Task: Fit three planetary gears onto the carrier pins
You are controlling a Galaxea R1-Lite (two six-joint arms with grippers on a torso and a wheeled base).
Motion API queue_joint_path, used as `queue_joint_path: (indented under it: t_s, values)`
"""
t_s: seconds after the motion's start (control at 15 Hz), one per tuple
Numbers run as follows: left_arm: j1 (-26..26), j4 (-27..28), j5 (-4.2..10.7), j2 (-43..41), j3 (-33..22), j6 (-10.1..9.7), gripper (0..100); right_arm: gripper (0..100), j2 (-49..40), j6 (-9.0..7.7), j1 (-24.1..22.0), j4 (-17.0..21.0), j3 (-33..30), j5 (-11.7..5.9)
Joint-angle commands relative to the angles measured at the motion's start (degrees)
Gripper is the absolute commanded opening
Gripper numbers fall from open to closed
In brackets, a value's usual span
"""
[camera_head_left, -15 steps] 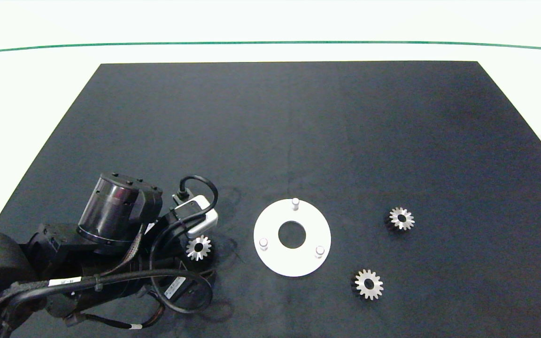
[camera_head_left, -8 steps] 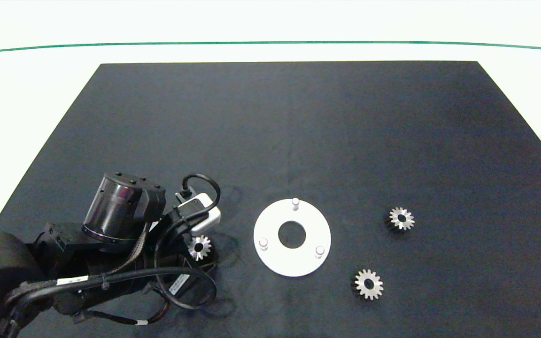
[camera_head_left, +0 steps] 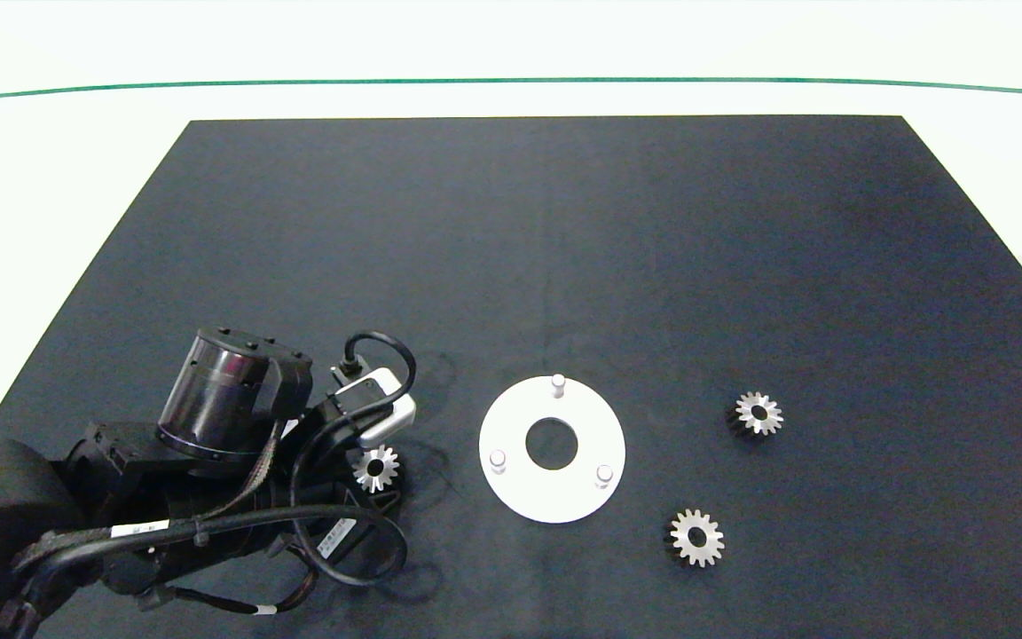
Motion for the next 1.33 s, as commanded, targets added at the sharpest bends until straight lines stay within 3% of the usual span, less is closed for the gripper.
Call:
queue_joint_path:
  t_s: [0.07,1.33]
  values:
    - [0.16,0.05,0.08,0.05,0.05,0.23,51,100,0.07,-0.07,0.0,0.14,-0.01,-0.02]
    - [0.33,0.23,0.0,0.05,-0.12,0.49,14,100,-0.01,-0.07,0.08,0.14,0.08,-0.02]
